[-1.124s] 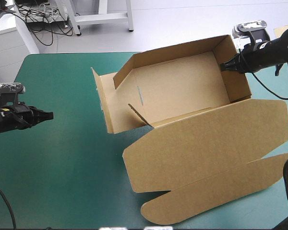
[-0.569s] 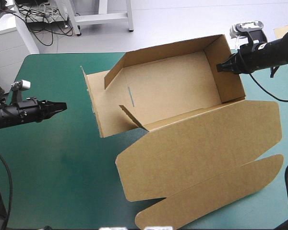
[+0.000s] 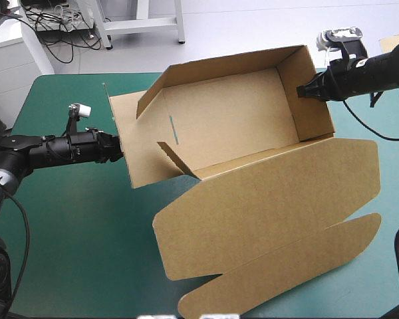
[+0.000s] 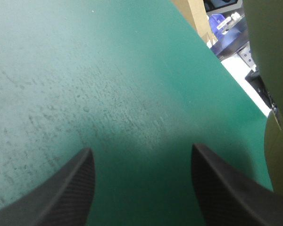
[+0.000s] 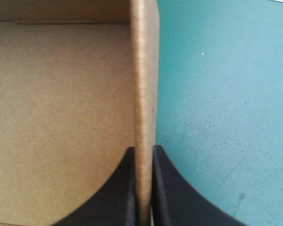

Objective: Fold the box

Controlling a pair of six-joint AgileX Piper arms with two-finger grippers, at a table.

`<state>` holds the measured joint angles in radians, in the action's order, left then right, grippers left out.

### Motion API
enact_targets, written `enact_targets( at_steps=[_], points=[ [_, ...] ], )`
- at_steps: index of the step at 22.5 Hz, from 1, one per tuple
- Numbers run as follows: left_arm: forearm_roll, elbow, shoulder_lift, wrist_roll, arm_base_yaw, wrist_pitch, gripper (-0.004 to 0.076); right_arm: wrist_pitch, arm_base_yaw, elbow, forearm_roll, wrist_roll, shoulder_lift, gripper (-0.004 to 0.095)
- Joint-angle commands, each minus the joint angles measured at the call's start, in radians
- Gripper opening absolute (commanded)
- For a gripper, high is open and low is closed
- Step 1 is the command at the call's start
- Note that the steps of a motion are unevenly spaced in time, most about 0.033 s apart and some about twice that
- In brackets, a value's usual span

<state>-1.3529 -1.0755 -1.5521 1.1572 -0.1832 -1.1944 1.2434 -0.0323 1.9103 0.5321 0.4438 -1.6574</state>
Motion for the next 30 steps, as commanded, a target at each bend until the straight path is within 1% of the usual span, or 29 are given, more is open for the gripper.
enact_targets(
  at_steps=[1,7,9,10,11,12,15,16,18,20,24,26,30],
  points=[
    [-0.125,-0.024,0.042,-0.007,0.008,-0.097,0.0505,-0.027,-0.009,0.027,0.061,-0.005,0.053,-0.0018],
    [-0.184,-0.024,0.046,-0.024,0.008,-0.097,0.0512,-0.111,-0.007,0.027,0.059,-0.029,0.053,-0.0013],
    [-0.196,-0.024,0.061,-0.024,0.008,-0.097,0.0513,-0.158,0.025,0.027,0.003,-0.061,0.053,-0.0012],
    [-0.221,-0.024,0.069,-0.024,0.008,-0.097,0.0513,-0.191,0.067,0.027,-0.061,-0.094,0.051,-0.0012],
    [-0.237,-0.024,0.075,-0.024,0.008,-0.097,0.0513,-0.205,0.086,0.027,-0.082,-0.101,0.049,-0.0012],
    [-0.246,-0.026,0.083,-0.024,0.008,-0.097,0.0513,-0.237,0.129,0.027,-0.124,-0.134,0.048,-0.0012],
    [-0.225,-0.026,0.088,-0.024,0.008,-0.097,0.0518,-0.319,0.2,0.027,-0.159,-0.186,0.048,-0.0012],
    [-0.225,-0.026,0.088,-0.024,0.008,-0.097,0.0523,-0.328,0.209,0.027,-0.169,-0.193,0.048,-0.0012],
    [-0.239,-0.026,0.089,-0.024,0.008,-0.097,0.0541,-0.343,0.238,0.027,-0.226,-0.236,0.048,-0.0012],
    [-0.283,-0.026,0.097,-0.022,0.008,-0.097,0.0547,-0.347,0.277,0.027,-0.35,-0.304,0.048,-0.0012],
    [-0.304,-0.028,0.11,-0.016,0.01,-0.097,0.0547,-0.365,0.33,0.027,-0.458,-0.374,0.048,-0.0012],
    [-0.307,-0.03,0.116,-0.016,0.01,-0.097,0.0547,-0.377,0.351,0.027,-0.488,-0.401,0.048,-0.0012],
    [-0.306,-0.034,0.131,-0.016,0.014,-0.097,0.0547,-0.39,0.38,0.027,-0.506,-0.422,0.048,-0.0013]
  ],
)
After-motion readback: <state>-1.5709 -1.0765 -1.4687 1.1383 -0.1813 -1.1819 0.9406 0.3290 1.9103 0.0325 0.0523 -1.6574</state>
